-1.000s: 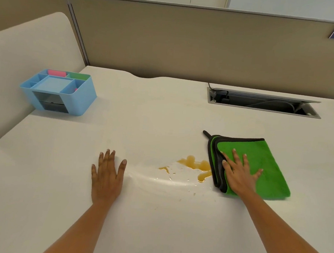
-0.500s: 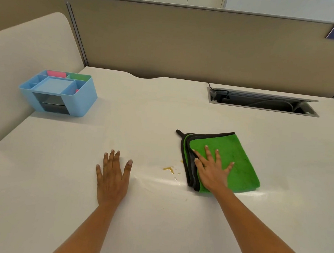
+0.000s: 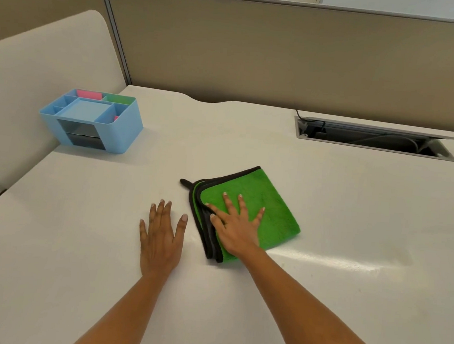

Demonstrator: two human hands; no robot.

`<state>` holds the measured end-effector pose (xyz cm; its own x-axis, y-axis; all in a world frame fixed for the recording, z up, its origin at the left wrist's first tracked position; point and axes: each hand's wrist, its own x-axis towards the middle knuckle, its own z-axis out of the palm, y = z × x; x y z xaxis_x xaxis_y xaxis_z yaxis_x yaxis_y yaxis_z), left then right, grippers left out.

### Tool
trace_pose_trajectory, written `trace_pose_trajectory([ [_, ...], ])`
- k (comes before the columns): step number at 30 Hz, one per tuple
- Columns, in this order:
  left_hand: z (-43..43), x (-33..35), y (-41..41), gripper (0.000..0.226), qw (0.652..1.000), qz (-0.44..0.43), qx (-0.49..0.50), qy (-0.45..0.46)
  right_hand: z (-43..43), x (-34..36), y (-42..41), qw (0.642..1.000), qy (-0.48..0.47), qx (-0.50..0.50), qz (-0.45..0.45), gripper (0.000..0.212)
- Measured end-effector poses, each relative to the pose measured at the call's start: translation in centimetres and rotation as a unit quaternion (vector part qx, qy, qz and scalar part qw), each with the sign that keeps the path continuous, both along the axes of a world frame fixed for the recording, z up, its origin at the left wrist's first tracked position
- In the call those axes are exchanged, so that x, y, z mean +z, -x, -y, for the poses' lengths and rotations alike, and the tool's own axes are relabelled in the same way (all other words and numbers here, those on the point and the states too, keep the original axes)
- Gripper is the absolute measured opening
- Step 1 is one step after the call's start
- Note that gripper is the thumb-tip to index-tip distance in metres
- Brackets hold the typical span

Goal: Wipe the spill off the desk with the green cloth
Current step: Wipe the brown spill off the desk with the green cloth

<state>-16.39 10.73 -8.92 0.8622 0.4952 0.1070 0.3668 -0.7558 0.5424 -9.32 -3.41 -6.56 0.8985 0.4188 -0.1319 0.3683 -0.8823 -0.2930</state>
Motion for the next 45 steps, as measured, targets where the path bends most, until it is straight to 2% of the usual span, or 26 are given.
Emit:
trace_pose_trajectory([
  [1, 0.0, 0.0, 0.0, 0.081, 1.0, 0.001, 0.0, 0.001, -0.3, -0.1, 0.4, 1.0, 0.003, 0.013, 0.004, 0.044],
  [5, 0.0, -0.1, 0.0, 0.058, 1.0, -0.001, -0.001, 0.008, -0.2, -0.6, 1.7, 0.998, 0.021, 0.05, 0.026, 0.044],
  [9, -0.2, 0.0, 0.1, 0.057, 1.0, -0.011, -0.016, -0.014, 0.5, -0.8, 3.2, 0.996, 0.024, 0.076, 0.033, 0.045],
  [13, 0.0, 0.4, 0.4, 0.055, 1.0, 0.008, -0.02, 0.007, 1.6, -1.0, 4.9, 0.995, 0.016, 0.091, 0.033, 0.064],
  [19, -0.2, 0.5, 1.0, 0.052, 0.999, 0.015, -0.039, 0.019, 3.9, -1.0, 6.9, 0.995, 0.011, 0.094, 0.025, 0.078],
  [22, -0.2, 0.6, 1.2, 0.051, 0.999, 0.018, -0.049, 0.016, 5.5, -1.0, 7.9, 0.996, 0.009, 0.082, 0.024, 0.081],
  [38, 0.1, 0.6, 1.7, 0.053, 0.998, 0.003, -0.068, -0.013, 16.5, -1.3, 10.0, 0.997, 0.042, -0.054, 0.036, 0.066],
  [41, 0.0, 0.4, 1.7, 0.053, 0.997, 0.004, -0.068, -0.024, 19.2, -1.5, 9.7, 0.993, 0.045, -0.102, 0.038, 0.075],
  [45, 0.1, 0.3, 1.6, 0.053, 0.997, 0.003, -0.07, -0.028, 21.0, -1.2, 9.7, 0.987, 0.056, -0.144, 0.032, 0.076],
])
